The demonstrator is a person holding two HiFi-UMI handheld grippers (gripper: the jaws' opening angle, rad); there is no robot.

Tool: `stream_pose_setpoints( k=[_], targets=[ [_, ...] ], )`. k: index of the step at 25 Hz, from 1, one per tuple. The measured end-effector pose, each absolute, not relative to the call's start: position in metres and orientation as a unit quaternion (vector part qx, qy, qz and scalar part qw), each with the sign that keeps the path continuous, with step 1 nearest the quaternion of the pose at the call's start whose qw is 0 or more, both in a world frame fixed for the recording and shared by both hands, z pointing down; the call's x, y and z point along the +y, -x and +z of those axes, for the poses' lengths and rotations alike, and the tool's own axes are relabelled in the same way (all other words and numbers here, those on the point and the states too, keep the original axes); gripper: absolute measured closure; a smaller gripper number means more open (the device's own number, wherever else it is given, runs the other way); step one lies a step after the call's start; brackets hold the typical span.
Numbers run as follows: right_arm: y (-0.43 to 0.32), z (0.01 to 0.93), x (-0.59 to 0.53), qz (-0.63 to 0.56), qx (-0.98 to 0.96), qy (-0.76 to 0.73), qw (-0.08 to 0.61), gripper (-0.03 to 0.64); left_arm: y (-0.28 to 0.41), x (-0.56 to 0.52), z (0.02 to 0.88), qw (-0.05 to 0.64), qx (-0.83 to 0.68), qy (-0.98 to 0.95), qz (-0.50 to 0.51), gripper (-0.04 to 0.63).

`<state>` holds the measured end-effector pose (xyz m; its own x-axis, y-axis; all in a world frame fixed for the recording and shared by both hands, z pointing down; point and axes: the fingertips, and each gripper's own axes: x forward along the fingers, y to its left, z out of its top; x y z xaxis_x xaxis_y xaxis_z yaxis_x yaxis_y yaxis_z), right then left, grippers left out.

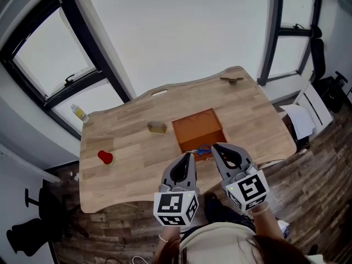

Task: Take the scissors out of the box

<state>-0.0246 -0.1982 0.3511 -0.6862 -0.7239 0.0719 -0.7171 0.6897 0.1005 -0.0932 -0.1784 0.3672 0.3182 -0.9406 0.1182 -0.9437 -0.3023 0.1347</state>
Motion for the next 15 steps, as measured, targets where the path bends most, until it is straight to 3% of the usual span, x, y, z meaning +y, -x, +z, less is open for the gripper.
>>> stream_pose_setpoints(
  k=[15],
  targets=[
    [0.048,0.399,-0.261,-0.050,-0.940,-0.305,0.144,0.572,0.105,-0.241,0.387,0.100,-0.600,-0.794,0.013,0.574]
  ],
)
